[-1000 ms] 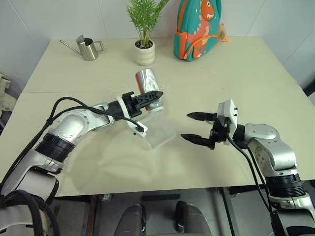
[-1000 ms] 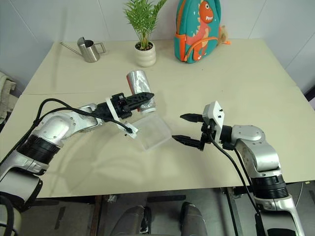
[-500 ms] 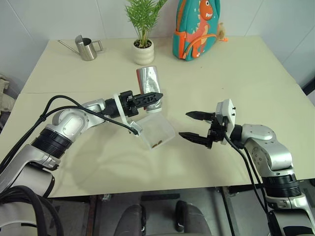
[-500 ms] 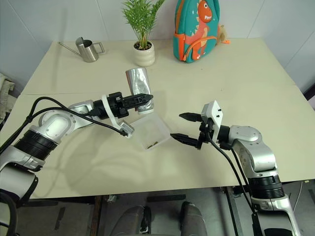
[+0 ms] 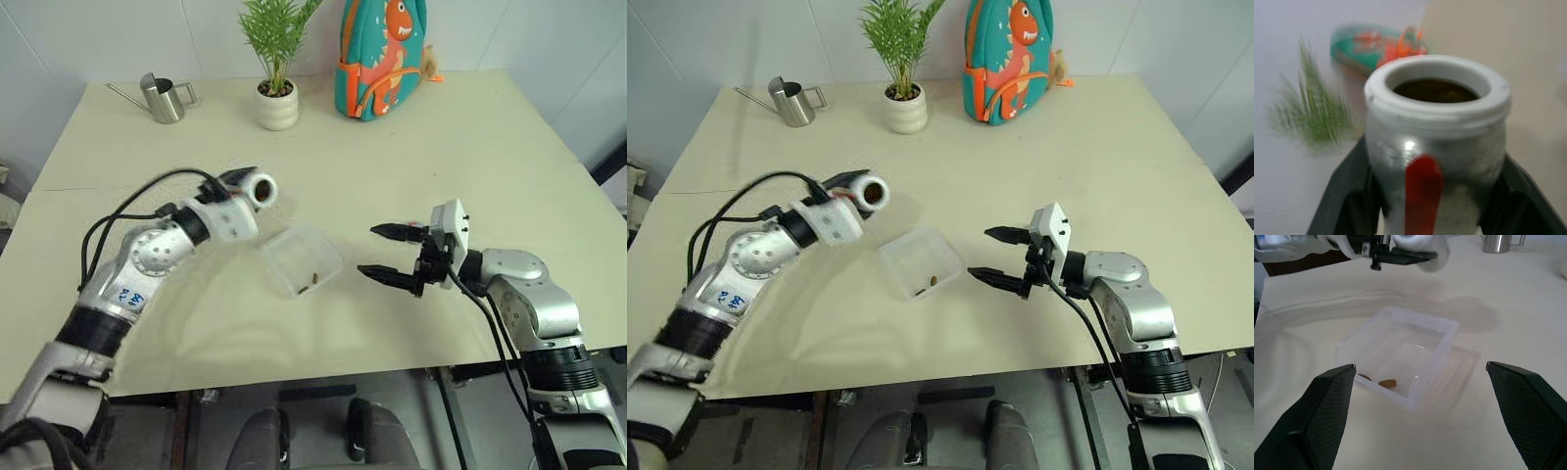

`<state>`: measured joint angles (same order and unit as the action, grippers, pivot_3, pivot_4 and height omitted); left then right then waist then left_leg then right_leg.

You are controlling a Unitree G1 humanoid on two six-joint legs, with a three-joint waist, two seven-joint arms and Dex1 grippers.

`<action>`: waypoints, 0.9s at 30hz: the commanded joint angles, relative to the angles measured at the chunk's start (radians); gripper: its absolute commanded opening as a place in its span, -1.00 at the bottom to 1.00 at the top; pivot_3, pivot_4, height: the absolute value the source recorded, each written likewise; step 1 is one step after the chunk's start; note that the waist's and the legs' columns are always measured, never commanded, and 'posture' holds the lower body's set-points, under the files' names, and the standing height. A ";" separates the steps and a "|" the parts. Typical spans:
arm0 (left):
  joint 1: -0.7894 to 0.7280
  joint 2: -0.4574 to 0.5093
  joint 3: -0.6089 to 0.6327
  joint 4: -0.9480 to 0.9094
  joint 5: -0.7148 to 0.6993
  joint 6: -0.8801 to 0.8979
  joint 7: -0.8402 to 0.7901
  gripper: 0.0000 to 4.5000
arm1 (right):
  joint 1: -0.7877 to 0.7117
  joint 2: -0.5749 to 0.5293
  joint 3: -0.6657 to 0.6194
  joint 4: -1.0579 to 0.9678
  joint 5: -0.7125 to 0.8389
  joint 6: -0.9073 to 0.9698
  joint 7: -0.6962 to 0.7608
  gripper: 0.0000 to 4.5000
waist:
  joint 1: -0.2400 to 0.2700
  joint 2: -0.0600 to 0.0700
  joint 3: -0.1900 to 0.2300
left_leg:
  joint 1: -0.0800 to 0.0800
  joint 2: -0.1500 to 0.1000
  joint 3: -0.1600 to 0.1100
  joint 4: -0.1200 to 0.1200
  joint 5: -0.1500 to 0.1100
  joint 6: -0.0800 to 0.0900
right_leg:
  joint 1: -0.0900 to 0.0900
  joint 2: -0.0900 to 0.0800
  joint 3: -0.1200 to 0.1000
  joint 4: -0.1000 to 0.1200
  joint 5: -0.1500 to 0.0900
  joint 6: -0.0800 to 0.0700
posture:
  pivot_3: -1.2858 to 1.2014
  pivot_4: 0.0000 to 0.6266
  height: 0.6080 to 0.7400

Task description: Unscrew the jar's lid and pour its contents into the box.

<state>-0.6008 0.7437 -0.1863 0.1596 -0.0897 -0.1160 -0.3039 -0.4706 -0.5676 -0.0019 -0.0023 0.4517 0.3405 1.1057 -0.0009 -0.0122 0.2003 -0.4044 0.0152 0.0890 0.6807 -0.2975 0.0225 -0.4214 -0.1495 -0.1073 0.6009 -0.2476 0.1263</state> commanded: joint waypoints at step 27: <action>0.183 -0.156 0.632 0.189 -0.312 0.277 0.033 0.31 | -0.067 0.003 -0.007 0.106 -0.039 -0.177 0.085 1.00 | -0.002 -0.003 -0.002 | 0.014 0.002 0.001 -0.002 -0.009 0.000 | 0.010 0.000 0.002 -0.005 0.002 -0.001 | 0.03 -0.52 1.00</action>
<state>-0.4225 0.5868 0.4225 0.3629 -0.4023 0.1914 -0.2569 -0.5256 -0.5666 0.0021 0.1275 0.3976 0.1597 1.1946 -0.0027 -0.0151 0.1988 -0.3901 0.0169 0.0901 0.6786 -0.3066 0.0224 -0.4121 -0.1494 -0.1049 0.5955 -0.2459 0.1254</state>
